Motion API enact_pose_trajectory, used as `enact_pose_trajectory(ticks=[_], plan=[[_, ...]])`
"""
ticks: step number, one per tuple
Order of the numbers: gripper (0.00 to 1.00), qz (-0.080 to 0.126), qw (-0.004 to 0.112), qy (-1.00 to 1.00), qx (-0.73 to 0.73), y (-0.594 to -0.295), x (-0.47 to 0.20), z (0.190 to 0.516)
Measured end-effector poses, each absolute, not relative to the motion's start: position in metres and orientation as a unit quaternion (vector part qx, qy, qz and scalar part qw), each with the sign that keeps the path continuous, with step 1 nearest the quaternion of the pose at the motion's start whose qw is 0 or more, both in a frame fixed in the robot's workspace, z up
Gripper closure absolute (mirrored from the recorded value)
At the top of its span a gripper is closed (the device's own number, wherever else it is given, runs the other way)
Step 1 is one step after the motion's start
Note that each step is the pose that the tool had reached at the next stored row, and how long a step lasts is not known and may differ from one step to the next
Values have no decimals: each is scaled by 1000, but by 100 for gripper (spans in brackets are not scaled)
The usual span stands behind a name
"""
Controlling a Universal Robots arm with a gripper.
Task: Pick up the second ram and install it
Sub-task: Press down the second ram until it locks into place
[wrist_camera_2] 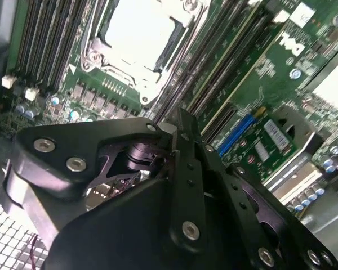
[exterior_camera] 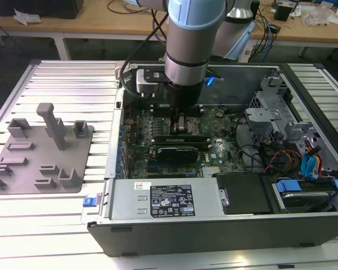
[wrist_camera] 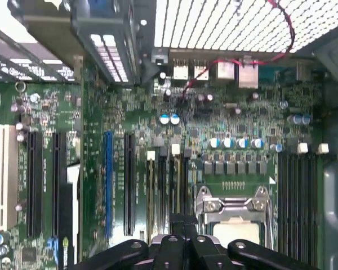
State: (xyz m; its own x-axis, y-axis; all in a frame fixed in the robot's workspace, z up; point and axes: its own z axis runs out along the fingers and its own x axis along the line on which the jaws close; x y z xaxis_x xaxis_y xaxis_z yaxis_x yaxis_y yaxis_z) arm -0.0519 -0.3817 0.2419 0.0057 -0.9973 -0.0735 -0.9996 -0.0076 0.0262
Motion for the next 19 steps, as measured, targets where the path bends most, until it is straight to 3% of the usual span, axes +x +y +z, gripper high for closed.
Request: enact_pose_trajectory(ticks=[19], plan=[[92, 36, 17, 704, -709, -382, -57, 229]])
